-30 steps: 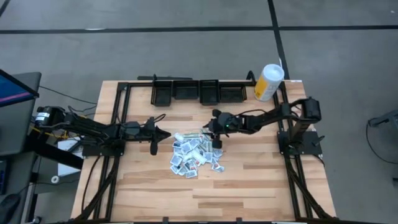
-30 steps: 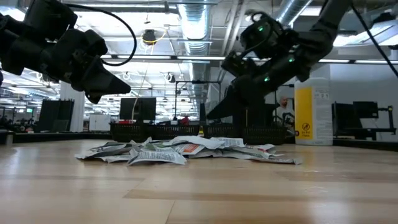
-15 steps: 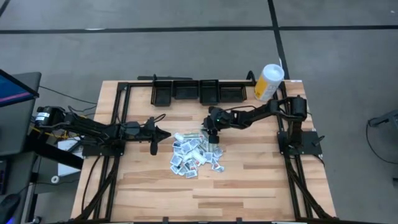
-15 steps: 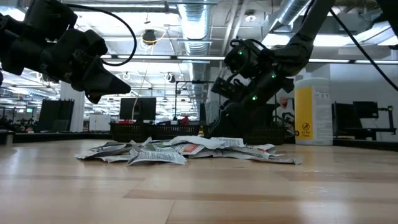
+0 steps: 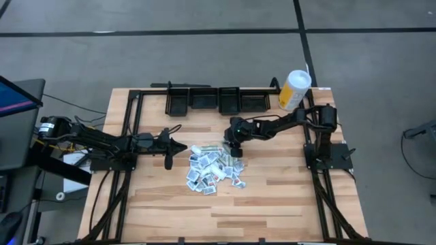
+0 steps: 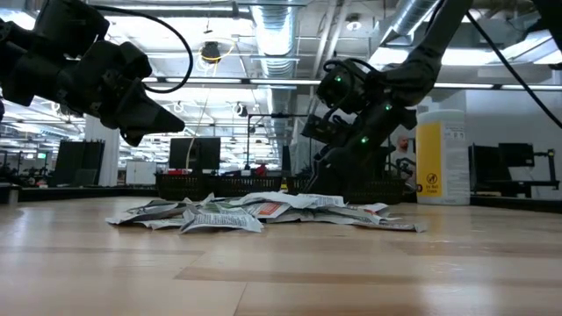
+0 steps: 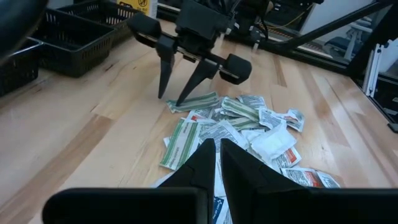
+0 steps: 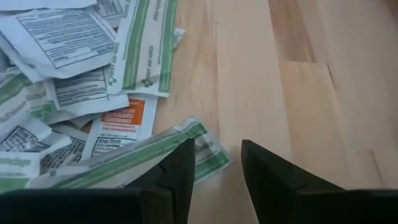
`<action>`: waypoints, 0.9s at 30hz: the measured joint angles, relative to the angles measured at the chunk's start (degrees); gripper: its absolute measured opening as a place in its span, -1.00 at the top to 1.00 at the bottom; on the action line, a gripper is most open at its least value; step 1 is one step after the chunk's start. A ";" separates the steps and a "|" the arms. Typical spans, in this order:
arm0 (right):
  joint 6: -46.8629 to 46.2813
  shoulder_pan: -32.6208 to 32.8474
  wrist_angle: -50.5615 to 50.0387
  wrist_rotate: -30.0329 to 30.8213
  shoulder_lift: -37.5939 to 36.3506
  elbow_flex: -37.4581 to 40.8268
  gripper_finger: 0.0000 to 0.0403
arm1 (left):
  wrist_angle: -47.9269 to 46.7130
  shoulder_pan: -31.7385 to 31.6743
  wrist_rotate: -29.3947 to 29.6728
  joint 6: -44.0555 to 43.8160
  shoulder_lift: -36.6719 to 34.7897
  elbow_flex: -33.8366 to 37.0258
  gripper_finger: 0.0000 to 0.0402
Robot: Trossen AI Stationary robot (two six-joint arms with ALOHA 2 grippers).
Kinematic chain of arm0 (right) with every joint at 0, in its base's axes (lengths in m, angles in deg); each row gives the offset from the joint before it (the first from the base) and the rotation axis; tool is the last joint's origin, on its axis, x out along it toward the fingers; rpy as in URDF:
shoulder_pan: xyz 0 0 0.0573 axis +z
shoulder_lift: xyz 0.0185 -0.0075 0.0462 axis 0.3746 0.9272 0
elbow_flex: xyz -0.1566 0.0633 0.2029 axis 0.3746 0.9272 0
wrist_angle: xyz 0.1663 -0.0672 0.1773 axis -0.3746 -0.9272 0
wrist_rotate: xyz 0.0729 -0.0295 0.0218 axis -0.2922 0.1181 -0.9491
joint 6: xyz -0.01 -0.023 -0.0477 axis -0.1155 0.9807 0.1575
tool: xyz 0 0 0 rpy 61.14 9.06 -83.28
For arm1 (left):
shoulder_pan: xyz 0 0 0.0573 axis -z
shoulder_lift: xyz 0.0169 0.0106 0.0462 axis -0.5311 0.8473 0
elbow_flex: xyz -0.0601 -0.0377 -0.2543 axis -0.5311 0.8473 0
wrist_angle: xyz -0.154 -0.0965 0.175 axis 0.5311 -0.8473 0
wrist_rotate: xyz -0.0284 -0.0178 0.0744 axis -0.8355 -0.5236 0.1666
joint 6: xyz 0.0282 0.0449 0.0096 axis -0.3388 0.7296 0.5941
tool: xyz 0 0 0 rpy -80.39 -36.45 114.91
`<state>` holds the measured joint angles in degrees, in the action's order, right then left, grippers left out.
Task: Pick & Place First Aid Supplies
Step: Put the green bandage pack into the right black bin
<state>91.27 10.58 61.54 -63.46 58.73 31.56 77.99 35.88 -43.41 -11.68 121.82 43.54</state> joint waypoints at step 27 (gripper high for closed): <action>0.94 -3.69 -5.58 2.08 -5.70 0.51 0.98 | -0.02 0.01 0.02 -0.13 0.02 0.02 0.87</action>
<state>92.20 6.89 55.96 -61.38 53.03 32.08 77.97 35.89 -43.39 -11.81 121.84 43.56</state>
